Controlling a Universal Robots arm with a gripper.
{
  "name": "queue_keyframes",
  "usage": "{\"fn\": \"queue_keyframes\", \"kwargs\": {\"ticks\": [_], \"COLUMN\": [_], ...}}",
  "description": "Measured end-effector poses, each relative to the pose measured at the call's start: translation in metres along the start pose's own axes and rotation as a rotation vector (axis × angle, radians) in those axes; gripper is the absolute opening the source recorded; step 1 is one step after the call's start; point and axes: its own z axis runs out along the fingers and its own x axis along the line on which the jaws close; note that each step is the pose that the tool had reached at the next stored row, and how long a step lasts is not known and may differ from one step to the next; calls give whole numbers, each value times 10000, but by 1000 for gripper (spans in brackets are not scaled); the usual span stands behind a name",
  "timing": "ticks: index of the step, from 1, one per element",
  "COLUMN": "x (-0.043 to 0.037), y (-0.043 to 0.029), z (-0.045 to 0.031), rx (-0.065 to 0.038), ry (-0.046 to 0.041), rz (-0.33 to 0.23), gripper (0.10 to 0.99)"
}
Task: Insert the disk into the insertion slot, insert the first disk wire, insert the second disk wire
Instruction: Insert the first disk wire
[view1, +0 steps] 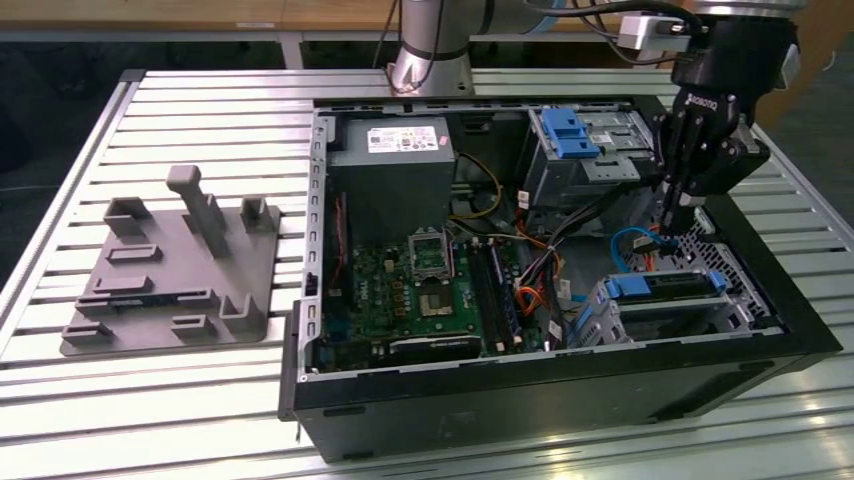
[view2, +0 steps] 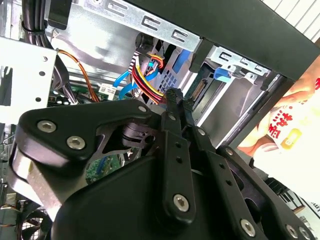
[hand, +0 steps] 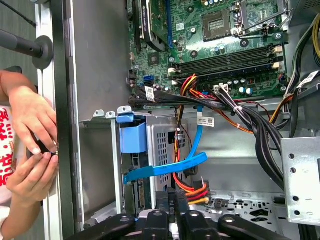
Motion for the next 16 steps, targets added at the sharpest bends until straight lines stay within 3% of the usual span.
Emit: {"fn": "queue_keyframes", "kwargs": {"ticks": [9, 13, 15, 16], "x": [-1, -7, -7, 0], "y": [-5, -80, -86, -87], "z": [1, -3, -4, 0], "rx": [-3, -148, -161, -166], "ry": [-1, 15, 16, -28], "rz": [-2, -77, -86, -88], "gripper": [161, 161, 161, 161]}}
